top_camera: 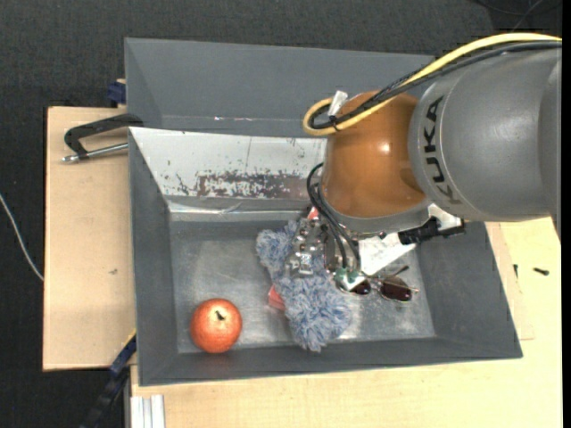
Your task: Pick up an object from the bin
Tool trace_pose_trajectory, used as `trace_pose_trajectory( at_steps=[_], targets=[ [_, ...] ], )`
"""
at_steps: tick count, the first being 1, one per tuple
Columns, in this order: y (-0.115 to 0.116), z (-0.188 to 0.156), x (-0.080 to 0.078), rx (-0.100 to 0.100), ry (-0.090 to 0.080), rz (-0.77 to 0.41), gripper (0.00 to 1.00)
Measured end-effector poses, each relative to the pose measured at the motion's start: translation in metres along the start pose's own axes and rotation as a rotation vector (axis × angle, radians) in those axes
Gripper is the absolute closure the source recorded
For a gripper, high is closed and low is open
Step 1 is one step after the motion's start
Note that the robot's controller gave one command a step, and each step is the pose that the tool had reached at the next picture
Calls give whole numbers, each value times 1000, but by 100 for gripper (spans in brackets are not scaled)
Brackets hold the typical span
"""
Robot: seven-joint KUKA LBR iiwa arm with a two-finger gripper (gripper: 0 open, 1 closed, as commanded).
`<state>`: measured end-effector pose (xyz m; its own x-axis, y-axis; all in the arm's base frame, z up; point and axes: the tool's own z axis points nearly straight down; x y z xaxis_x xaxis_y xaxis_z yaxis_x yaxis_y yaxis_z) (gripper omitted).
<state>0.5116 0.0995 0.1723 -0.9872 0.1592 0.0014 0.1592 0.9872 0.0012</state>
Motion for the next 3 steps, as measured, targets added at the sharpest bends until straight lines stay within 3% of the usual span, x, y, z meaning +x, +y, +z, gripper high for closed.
trace_pose_trajectory(
  at_steps=[2,3],
  targets=[
    [3,-12,-8,-2,-5,1,100],
    [6,2,-8,0,-3,2,100]
  ],
)
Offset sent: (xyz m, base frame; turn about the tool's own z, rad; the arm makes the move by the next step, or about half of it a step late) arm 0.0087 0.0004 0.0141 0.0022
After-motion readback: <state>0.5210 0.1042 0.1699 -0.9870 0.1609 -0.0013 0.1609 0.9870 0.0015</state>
